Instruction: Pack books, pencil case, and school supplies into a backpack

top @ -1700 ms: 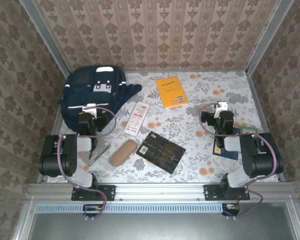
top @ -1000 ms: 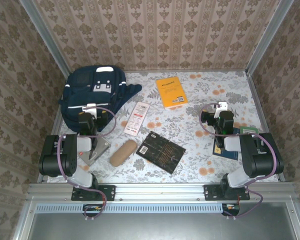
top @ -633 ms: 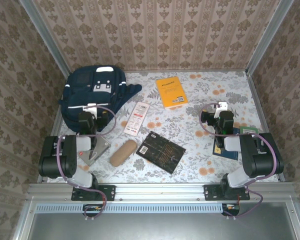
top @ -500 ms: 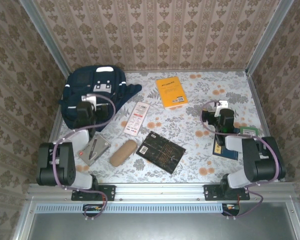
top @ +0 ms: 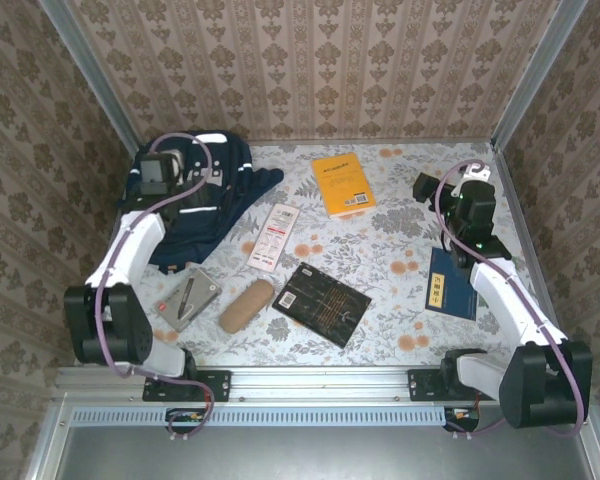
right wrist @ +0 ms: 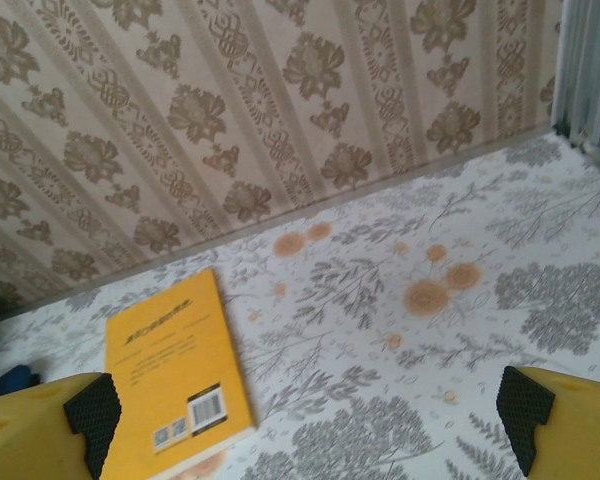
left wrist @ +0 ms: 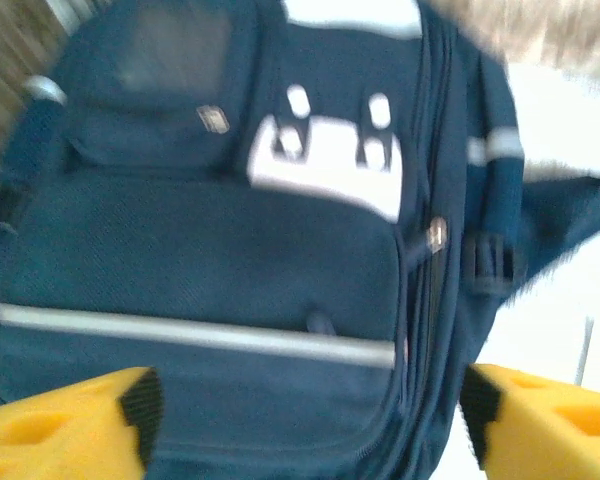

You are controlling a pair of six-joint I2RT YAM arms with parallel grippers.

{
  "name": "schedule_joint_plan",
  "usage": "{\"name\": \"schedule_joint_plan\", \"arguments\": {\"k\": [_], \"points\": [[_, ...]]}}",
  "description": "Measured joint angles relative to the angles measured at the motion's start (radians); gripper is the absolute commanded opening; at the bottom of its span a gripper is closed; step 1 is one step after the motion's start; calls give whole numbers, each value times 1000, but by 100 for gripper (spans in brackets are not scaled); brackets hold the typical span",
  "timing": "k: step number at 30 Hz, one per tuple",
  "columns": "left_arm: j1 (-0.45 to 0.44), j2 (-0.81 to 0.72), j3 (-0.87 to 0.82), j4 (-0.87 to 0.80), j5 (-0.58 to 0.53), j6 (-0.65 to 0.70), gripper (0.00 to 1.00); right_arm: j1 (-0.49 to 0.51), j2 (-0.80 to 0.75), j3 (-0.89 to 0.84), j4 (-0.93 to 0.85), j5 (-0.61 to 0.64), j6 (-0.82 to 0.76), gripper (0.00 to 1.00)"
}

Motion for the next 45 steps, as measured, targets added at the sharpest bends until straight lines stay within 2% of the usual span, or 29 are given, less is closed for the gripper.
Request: {"name": "schedule_joint_plan", "arguments": {"k": [4,9,12,16,21,25,36,45], "points": [[-83,114,27,-96,-10,64,69,74,-6,16,-92,-30,8,100],[-175,259,147,-161,-49,124,67,210,-2,60,-182,-37,2,100],[-205,340,223,-179,-79,152,65,266,0,72,-201,-36,0,100],[-217,451,300,-210,-124,174,59,287,0,73,-230,-35,0,100],[-229,549,357,-250,-188,196,38,306,3,73,-248,-35,1,100],[-238,579,400,-280,-227,202,0,318,11,74,-254,-36,4,100],[-264,570,456,-327,-264,227,0,338,55,83,-254,-37,35,100],[-338,505,495,-345,-241,245,0,378,119,104,-252,-46,69,100]]}}
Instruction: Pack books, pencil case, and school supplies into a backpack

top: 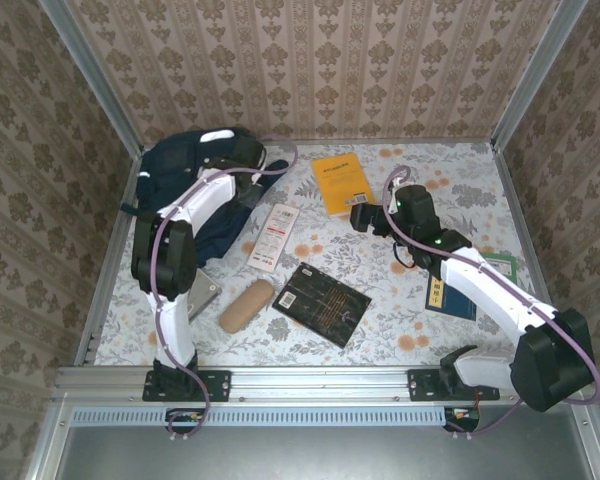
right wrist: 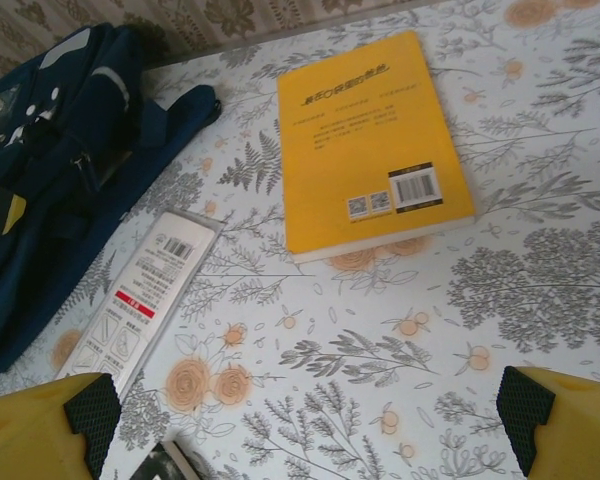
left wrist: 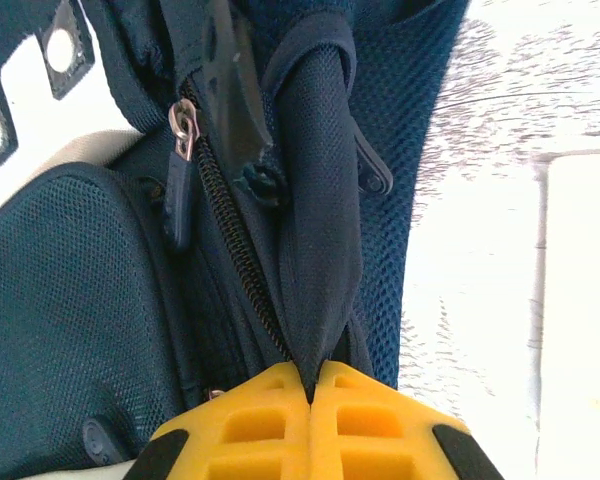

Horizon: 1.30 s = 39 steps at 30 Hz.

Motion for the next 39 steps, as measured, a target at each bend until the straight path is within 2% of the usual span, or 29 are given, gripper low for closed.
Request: {"name": "schedule_joint_plan", "arguments": {"k": [6,9,11,13,22,25,28,30,31,35,37,39], "points": [[-85,-41,-5,1,19,18,0,36,71,33,14,-23,26,100],[-104,-75,-31,6,43,26,0,41,179,119,11,-71,46,100],[-104,-114,-71,21,60,38,0,41,274,199,17,-115,66,98],[-103,-151,-108,34,71,48,0,41,365,274,28,-157,93,91],[-112,-217,-206,75,108,74,0,41,801,737,32,-304,257,85],[-128,-222,-222,86,109,82,0,41,915,866,19,-331,315,72],[-145,-222,-233,93,109,91,0,33,1023,992,6,-373,380,66],[-157,-222,-237,93,109,97,0,29,1078,1046,4,-402,413,57],[-161,-222,-238,93,109,99,0,27,1102,1068,2,-412,433,50],[-171,-222,-244,104,108,111,0,20,1144,1089,1,-457,481,8],[-171,-222,-251,111,104,116,0,18,1144,1089,6,-472,499,0],[-171,-222,-255,116,93,120,0,16,1140,1083,26,-480,512,0]]}}
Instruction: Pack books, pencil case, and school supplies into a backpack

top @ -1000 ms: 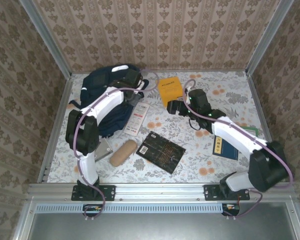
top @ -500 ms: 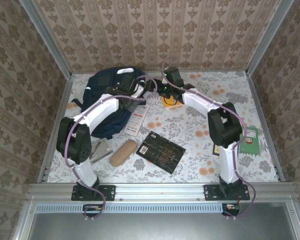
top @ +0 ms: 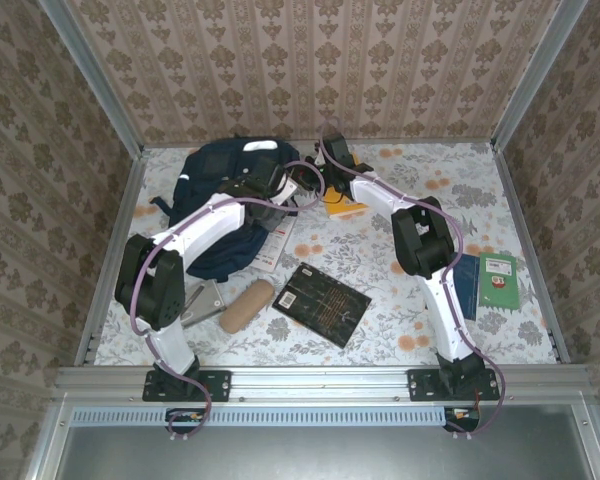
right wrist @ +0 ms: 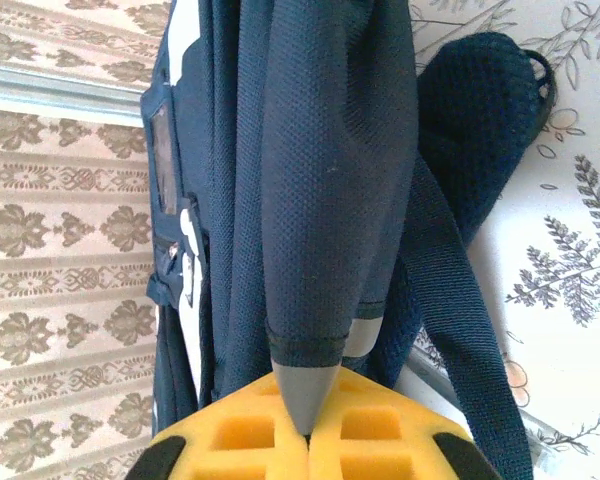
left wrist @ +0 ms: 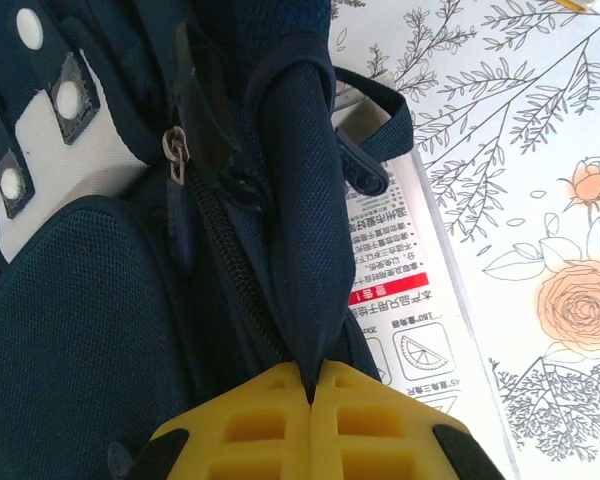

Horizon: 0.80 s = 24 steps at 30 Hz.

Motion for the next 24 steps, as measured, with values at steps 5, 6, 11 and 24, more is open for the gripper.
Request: {"name": "schedule_joint_plan", "arguments": {"k": [5,6,11,24], "points": [[10,0,0,5,-15,2,0,-10,-55,-99,71,-1,10,0],[14,0,0,5,-15,2,0,-13,-73,-122,78,1,11,0],[43,0,9,13,-21,3,0,-20,-180,-257,134,12,27,0],[65,0,-15,-2,-27,-36,28,21,-323,-502,245,67,87,0]]}}
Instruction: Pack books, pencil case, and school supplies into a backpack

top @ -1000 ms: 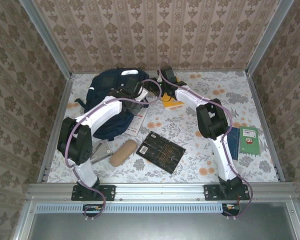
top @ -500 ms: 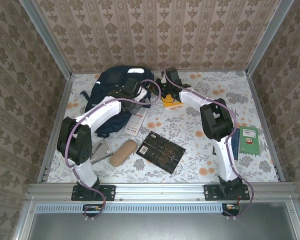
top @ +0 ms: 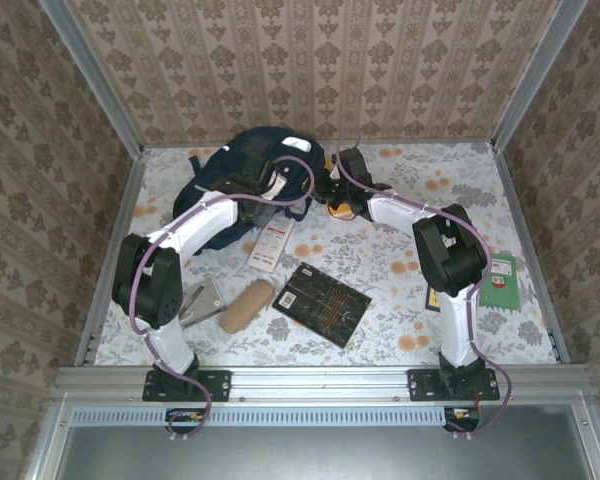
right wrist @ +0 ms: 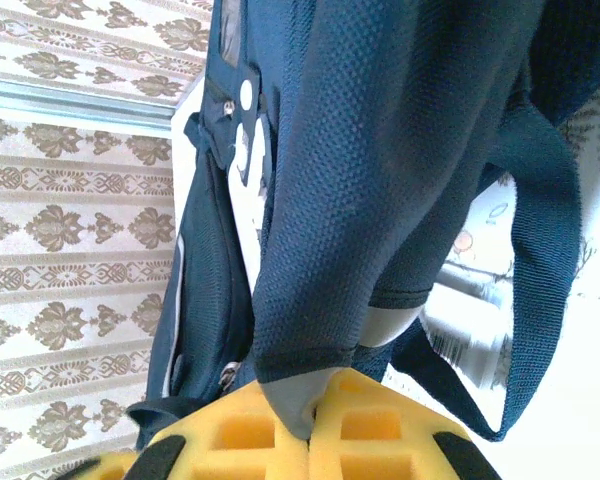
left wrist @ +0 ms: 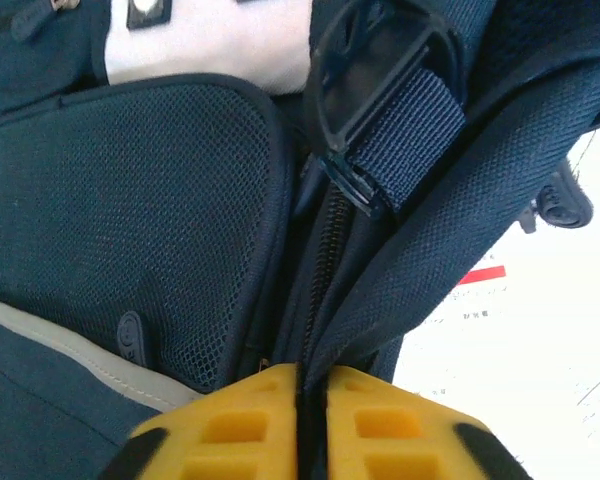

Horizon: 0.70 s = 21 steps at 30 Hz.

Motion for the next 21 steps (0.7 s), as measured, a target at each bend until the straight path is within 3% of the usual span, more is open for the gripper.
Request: {"name": "schedule_joint_plan", "arguments": {"k": [3,8,15,21], "points": [[12,-28,-50,13,6,-55,37,23,-24,-29,5,22,34,0],[5,-179,-178,49,0,-182,40,55,-37,-37,11,40,110,0],[-44,-431,-389,134,21,-397,33,116,-81,-41,2,102,166,0],[-73,-467,-550,250,60,-532,29,145,-90,-41,-5,120,198,0]]}}
